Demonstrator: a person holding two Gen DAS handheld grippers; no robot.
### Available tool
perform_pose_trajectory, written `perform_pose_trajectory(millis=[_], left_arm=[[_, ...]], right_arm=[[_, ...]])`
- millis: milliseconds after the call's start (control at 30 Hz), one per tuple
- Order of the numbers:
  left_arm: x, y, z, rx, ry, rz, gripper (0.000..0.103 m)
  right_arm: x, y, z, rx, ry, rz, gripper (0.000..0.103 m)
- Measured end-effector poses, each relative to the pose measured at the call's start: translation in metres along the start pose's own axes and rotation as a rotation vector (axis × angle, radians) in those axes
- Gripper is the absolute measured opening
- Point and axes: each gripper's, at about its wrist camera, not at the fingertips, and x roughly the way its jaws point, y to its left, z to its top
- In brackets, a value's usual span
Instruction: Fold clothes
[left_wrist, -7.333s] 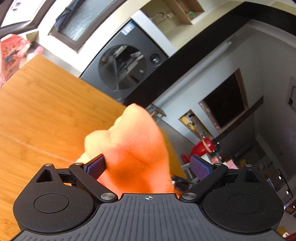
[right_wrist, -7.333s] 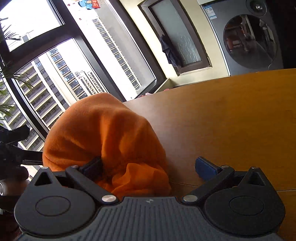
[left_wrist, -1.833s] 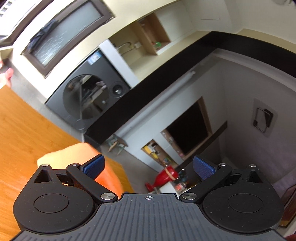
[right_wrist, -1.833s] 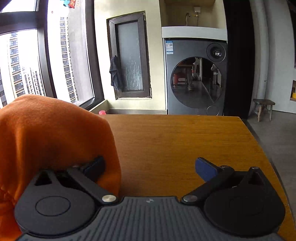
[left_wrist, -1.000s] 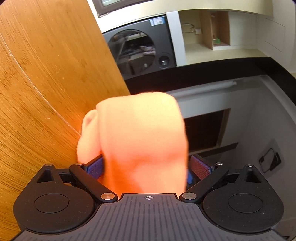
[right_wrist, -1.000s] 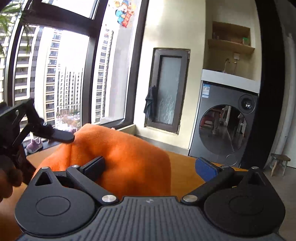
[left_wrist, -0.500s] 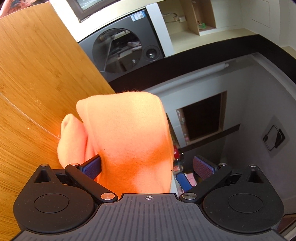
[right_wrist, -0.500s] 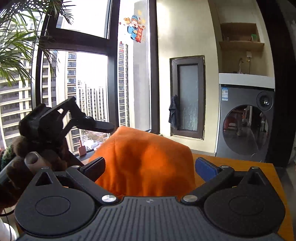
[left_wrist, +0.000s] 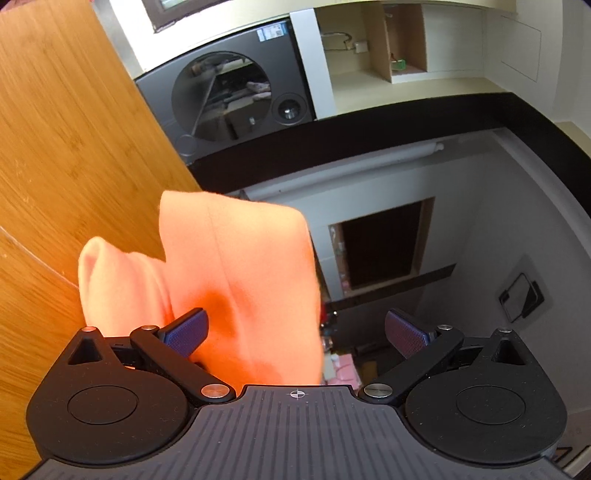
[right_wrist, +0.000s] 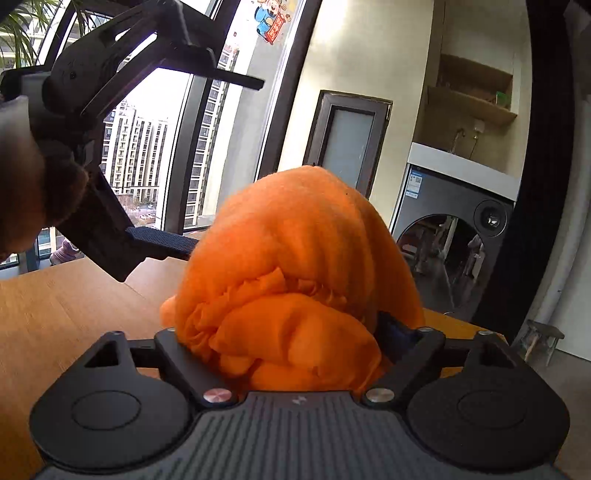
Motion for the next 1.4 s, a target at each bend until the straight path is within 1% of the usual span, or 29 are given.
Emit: perform_pose_trajectory(millis=[33, 67, 100, 133, 200, 267, 300, 333, 367, 433, 467, 500, 567, 633, 667, 733, 800, 867, 933, 967, 1000, 1100, 1167, 1200, 1233, 1267, 1300, 1333, 1400], left_arm=[[0.000, 0.005, 0.002, -0.003, -0.006, 0.008, 0.103], [0.002, 0.011, 0.005, -0.016, -0.005, 0.014, 0.103], [0.007, 0.019, 0.005, -0.038, 0.007, 0.021, 0.103], [0.013, 0.027, 0.005, -0.055, 0.021, 0.029, 0.103], [0.022, 0.039, 0.003, -0.081, 0.047, 0.046, 0.103], [0.024, 0.047, 0.002, -0.105, 0.055, 0.054, 0.103], [0.020, 0.048, 0.003, -0.110, 0.039, 0.048, 0.103], [0.012, 0.045, 0.005, -0.106, 0.015, 0.035, 0.103], [0.001, 0.042, 0.008, -0.099, -0.015, 0.022, 0.103], [-0.020, 0.027, 0.013, -0.059, -0.069, -0.002, 0.103], [-0.029, 0.016, 0.015, -0.024, -0.089, -0.011, 0.103], [-0.036, 0.005, 0.017, 0.013, -0.103, -0.022, 0.103], [-0.040, -0.018, 0.017, 0.079, -0.099, -0.074, 0.103], [-0.030, -0.033, 0.015, 0.113, -0.062, -0.122, 0.103], [-0.020, -0.037, 0.014, 0.126, -0.039, -0.120, 0.103], [0.003, -0.038, 0.012, 0.145, 0.005, -0.080, 0.103], [0.026, -0.025, 0.007, 0.128, 0.051, -0.008, 0.103], [0.029, -0.014, 0.001, 0.116, 0.057, -0.002, 0.103], [0.029, -0.007, -0.004, 0.112, 0.052, -0.009, 0.103], [0.028, -0.004, -0.006, 0.108, 0.051, -0.010, 0.103], [0.027, -0.002, -0.006, 0.100, 0.052, -0.008, 0.103], [0.025, 0.004, -0.008, 0.082, 0.056, -0.002, 0.103], [0.024, 0.006, -0.009, 0.078, 0.053, -0.003, 0.103], [0.024, 0.005, -0.009, 0.078, 0.050, -0.001, 0.103], [0.024, 0.004, -0.009, 0.077, 0.048, 0.002, 0.103], [0.023, 0.003, -0.009, 0.081, 0.044, 0.007, 0.103], [0.021, -0.001, -0.008, 0.094, 0.036, 0.012, 0.103], [0.017, -0.007, -0.007, 0.122, 0.024, 0.014, 0.103], [0.007, -0.023, -0.005, 0.203, -0.010, 0.016, 0.103]], right_arm=[[0.000, -0.007, 0.002, -0.007, -0.004, 0.002, 0.054], [0.000, -0.012, 0.006, -0.036, -0.013, -0.009, 0.046], [-0.001, -0.017, 0.012, -0.076, -0.024, -0.027, 0.044], [-0.001, -0.022, 0.018, -0.117, -0.036, -0.045, 0.040], [0.000, -0.023, 0.028, -0.233, -0.060, -0.092, 0.039], [0.003, -0.010, 0.026, -0.429, -0.068, -0.130, 0.039], [0.007, 0.002, 0.018, -0.562, -0.063, -0.139, 0.039], [0.011, 0.017, 0.005, -0.703, -0.052, -0.133, 0.039], [0.012, 0.030, -0.008, -0.807, -0.043, -0.111, 0.039], [0.010, 0.055, -0.035, -0.982, -0.037, -0.062, 0.039], [0.009, 0.066, -0.048, -1.062, -0.036, -0.039, 0.041], [0.007, 0.073, -0.054, -1.097, -0.052, -0.031, 0.042], [0.003, 0.084, -0.059, -1.120, -0.074, -0.013, 0.045], [0.001, 0.086, -0.056, -1.101, -0.067, 0.001, 0.047], [0.001, 0.087, -0.054, -1.091, -0.064, 0.007, 0.048], [-0.001, 0.083, -0.049, -1.050, -0.050, 0.024, 0.052], [-0.005, 0.076, -0.040, -0.986, -0.029, 0.045, 0.062], [-0.016, 0.056, -0.021, -0.836, 0.016, 0.108, 0.084], [-0.030, 0.029, -0.001, -0.650, 0.041, 0.208, 0.093], [-0.036, 0.016, 0.007, -0.560, 0.042, 0.252, 0.103], [-0.042, 0.002, 0.016, -0.466, 0.040, 0.296, 0.103], [-0.047, -0.048, 0.041, -0.089, -0.003, 0.424, 0.103], [-0.039, -0.073, 0.047, 0.129, -0.019, 0.480, 0.103], [-0.031, -0.081, 0.047, 0.206, -0.012, 0.492, 0.103], [-0.015, -0.085, 0.045, 0.239, 0.017, 0.483, 0.103], [0.002, -0.078, 0.043, 0.200, 0.068, 0.453, 0.103], [0.020, -0.069, 0.039, 0.152, 0.123, 0.417, 0.103], [0.037, -0.055, 0.029, 0.065, 0.200, 0.361, 0.103], [0.052, -0.033, 0.006, -0.041, 0.270, 0.295, 0.103]])
